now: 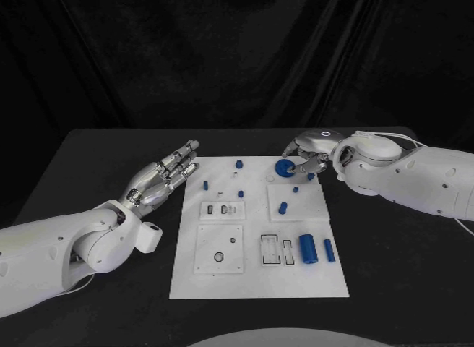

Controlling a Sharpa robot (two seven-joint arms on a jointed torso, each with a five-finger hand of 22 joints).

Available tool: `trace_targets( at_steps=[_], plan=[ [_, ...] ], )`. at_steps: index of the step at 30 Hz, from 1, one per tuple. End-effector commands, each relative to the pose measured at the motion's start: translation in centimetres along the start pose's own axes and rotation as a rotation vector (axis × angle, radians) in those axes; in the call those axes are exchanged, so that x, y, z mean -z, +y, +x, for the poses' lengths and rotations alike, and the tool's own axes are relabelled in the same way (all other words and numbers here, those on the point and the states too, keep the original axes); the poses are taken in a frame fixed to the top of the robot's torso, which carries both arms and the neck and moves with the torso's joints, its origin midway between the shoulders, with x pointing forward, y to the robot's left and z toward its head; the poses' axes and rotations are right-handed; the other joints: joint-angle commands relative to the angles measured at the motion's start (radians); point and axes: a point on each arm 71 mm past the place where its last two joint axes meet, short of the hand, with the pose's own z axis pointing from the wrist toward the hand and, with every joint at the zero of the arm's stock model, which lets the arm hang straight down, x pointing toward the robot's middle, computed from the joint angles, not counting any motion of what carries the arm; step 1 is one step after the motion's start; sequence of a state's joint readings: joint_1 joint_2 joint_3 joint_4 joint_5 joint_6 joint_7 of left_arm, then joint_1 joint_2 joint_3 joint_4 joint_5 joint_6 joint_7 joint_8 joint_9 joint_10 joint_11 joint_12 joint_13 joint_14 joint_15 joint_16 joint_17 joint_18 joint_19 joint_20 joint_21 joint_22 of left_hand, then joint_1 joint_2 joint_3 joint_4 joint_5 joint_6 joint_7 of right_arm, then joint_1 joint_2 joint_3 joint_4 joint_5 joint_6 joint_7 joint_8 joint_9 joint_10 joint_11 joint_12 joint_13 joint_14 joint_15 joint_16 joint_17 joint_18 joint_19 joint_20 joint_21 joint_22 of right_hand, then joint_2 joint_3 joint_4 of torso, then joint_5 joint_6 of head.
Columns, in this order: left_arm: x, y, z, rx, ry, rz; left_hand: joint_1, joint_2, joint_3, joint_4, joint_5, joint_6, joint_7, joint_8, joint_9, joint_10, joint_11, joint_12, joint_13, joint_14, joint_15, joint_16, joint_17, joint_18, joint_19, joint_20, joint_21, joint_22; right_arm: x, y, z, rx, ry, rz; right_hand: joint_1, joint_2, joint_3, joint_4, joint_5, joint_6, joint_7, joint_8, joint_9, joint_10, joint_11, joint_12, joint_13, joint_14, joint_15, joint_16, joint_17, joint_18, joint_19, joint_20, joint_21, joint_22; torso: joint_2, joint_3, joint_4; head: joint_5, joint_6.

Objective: Assemble the parts on the task board

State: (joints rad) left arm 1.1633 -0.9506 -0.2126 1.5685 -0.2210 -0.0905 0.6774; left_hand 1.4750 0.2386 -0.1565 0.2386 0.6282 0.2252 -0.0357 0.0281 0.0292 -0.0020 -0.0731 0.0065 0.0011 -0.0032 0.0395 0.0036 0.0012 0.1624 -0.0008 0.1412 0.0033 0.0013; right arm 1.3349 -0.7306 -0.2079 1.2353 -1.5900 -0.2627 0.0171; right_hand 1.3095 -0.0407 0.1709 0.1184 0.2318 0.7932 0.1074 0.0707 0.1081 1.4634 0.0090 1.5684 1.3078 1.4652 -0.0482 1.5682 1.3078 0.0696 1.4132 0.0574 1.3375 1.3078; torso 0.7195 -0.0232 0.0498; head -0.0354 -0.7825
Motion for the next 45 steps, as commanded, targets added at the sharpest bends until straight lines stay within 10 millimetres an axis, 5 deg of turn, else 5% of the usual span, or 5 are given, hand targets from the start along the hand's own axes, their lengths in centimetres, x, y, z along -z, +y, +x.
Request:
trace_targets(
  at_steps=[1, 20, 25, 30, 45],
  plan=[
    [0.0, -0.6, 0.2, 0.01, 0.017, 0.087, 0.01, 0.004, 0.008, 0.001, 0.004, -0.001, 0.009, 0.002, 0.001, 0.002, 0.007, -0.007, -0.001, 0.003, 0.007, -0.004, -0.001, 0.011, 0.001, 0.007, -0.003, -0.001, -0.1, -0.2, 0.4, 0.0, 0.013, 0.022, 0.008, -0.001, 0.001, -0.007, 0.003, 0.009, 0.001, 0.006, 0.002, 0.107, 0.004, 0.002, 0.263, 0.106, -0.002, 0.003, 0.263, 0.001, -0.006, 0.002, -0.003, 0.052, 0.0, 0.0005, -0.0001, 0.0, -0.002],
    [-0.1, -0.6, 0.2, 0.015, 0.024, 0.083, 0.011, 0.005, 0.013, -0.003, 0.005, -0.001, 0.011, 0.002, 0.001, 0.002, 0.011, -0.007, -0.001, 0.003, 0.011, -0.004, -0.001, 0.01, 0.001, 0.01, -0.003, -0.001, -0.8, -0.3, 1.9, 0.0, 0.077, 0.045, 0.011, 0.0, 0.006, -0.026, -0.002, 0.079, 0.005, 0.045, 0.029, 0.107, 0.008, 0.002, 0.263, 0.106, 0.001, 0.003, 0.263, 0.003, -0.009, 0.005, -0.015, 0.05, 0.001, 0.0001, 0.0, 0.001, -0.009],
    [-0.1, -0.5, 0.2, 0.018, 0.026, 0.08, 0.011, 0.006, 0.015, -0.005, 0.005, 0.0, 0.013, 0.002, 0.001, 0.002, 0.012, -0.007, -0.001, 0.003, 0.012, -0.004, -0.001, 0.01, 0.001, 0.011, -0.003, -0.001, -0.8, -0.2, 2.2, -0.002, 0.082, 0.031, 0.037, 0.006, 0.038, -0.068, 0.164, 0.154, -0.001, 0.113, 0.084, 0.107, 0.006, 0.002, 0.263, 0.106, 0.0, 0.003, 0.263, 0.004, -0.009, 0.004, -0.022, 0.052, 0.0, -0.0002, 0.0008, 0.003, -0.01],
    [-0.1, -0.5, 0.2, 0.019, 0.028, 0.077, 0.012, 0.006, 0.016, -0.006, 0.005, 0.0, 0.013, 0.003, 0.001, 0.002, 0.013, -0.007, -0.001, 0.003, 0.013, -0.004, -0.001, 0.01, 0.001, 0.012, -0.003, -0.001, -0.7, -0.2, 2.2, -0.004, 0.08, 0.018, 0.048, 0.004, 0.062, -0.1, 0.251, 0.171, -0.005, 0.158, 0.133, 0.107, 0.009, 0.002, 0.263, 0.106, 0.0, 0.003, 0.263, 0.004, -0.01, 0.003, -0.027, 0.054, 0.0, -0.0002, -0.0004, 0.005, -0.011],
    [0.0, -0.5, 0.1, 0.023, 0.031, 0.07, 0.013, 0.007, 0.029, -0.015, 0.005, -0.002, 0.016, 0.002, 0.001, 0.002, 0.016, -0.007, -0.001, 0.003, 0.019, -0.004, -0.001, 0.01, 0.001, 0.019, -0.003, -0.001, -0.4, 1.3, 1.0, -0.011, 0.03, -0.041, 0.046, 0.004, 0.073, -0.124, 0.203, 0.148, -0.001, 0.195, 0.189, 0.107, 0.018, 0.002, 0.263, 0.106, 0.008, 0.003, 0.263, 0.005, -0.01, 0.01, -0.034, 0.055, 0.0, 0.0006, -0.0009, 0.011, -0.018]
  ],
)
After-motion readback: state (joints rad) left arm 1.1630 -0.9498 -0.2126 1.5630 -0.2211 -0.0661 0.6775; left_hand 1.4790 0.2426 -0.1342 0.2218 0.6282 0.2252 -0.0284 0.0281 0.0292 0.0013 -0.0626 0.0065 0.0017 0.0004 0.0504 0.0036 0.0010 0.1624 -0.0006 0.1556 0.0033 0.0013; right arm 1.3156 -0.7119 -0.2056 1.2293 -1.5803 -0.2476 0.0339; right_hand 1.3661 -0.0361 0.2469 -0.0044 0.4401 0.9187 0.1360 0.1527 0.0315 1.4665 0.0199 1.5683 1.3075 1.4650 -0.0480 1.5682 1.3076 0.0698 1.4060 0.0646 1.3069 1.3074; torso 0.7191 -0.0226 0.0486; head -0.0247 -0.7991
